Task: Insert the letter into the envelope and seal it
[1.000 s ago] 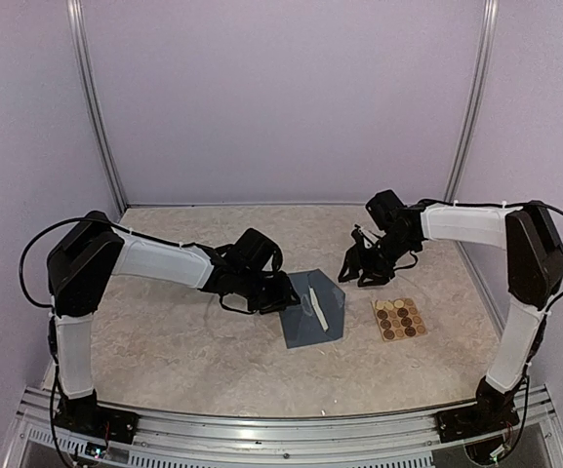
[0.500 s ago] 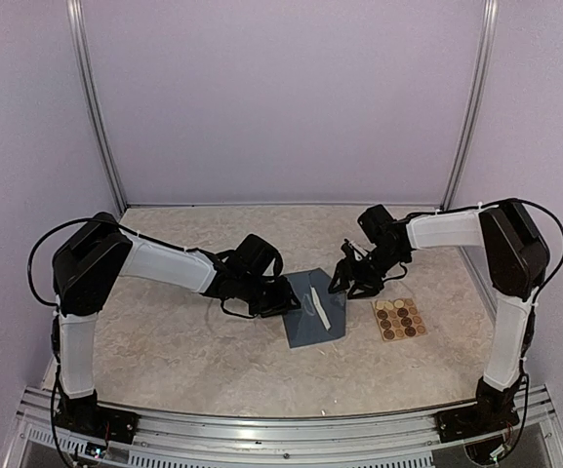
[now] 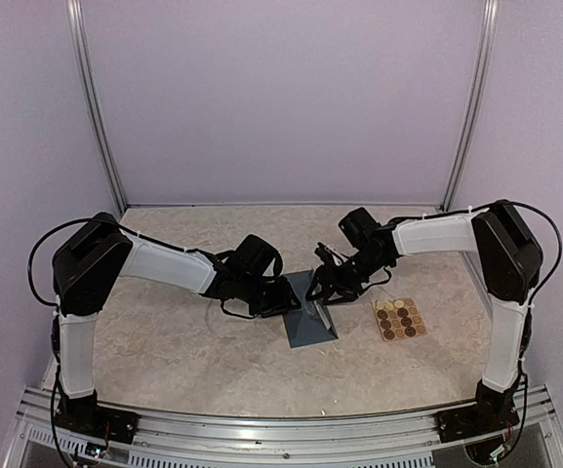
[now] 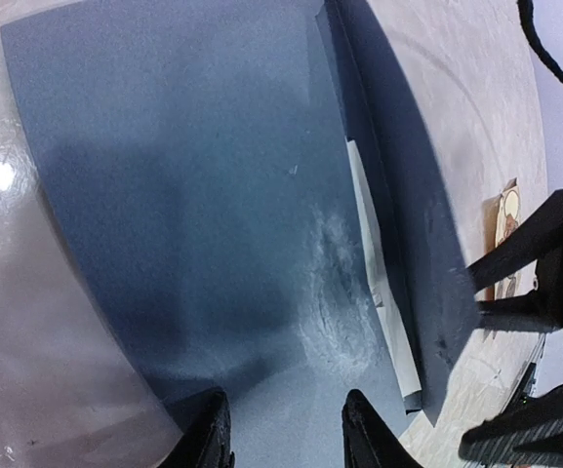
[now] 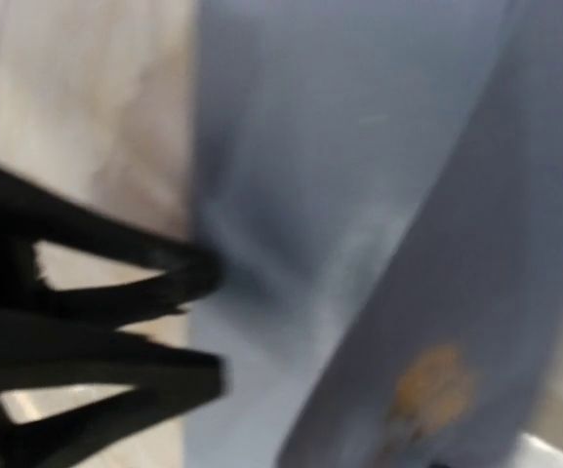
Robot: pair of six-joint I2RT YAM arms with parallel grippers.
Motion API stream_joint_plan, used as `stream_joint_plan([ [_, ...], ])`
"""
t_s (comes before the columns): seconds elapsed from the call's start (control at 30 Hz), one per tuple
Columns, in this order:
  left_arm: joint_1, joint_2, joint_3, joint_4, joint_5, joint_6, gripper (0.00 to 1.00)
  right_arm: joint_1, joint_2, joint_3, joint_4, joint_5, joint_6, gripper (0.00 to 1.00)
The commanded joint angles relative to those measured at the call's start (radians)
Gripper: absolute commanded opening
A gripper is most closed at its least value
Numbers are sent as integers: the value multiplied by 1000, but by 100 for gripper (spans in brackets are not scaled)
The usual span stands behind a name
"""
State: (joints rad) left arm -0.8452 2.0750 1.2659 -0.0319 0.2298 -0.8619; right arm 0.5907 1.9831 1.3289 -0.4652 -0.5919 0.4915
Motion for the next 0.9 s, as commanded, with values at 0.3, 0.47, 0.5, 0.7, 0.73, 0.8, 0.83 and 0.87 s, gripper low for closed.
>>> stream_joint_plan([
  [0.3, -1, 31, -31, -77, 7, 5, 37, 51, 111, 64, 73, -45, 12, 58],
  [0.47, -2, 27, -36, -76, 6, 3, 37, 54, 135, 54, 108, -62, 25, 57],
  [0.5, -3, 27, -38, -75, 4, 3, 37, 54, 138, 51, 108, -60, 28, 57],
  [0.7, -4, 7, -57, -67, -17, -1, 37, 54, 75, 34, 102, -22, 38, 57],
  [0.73, -5, 1, -65, -58, -24, -2, 37, 54, 53, 36, 101, -18, 44, 57],
  [0.8, -3, -31, -81, -46, -43, -2, 37, 52, -3, 38, 93, -3, 54, 59],
  [0.83, -4, -43, -88, -39, -52, -1, 37, 49, -36, 38, 85, 10, 57, 61],
  [0.87, -5, -63, -94, -32, -60, 0, 38, 47, -69, 36, 74, 24, 56, 63],
])
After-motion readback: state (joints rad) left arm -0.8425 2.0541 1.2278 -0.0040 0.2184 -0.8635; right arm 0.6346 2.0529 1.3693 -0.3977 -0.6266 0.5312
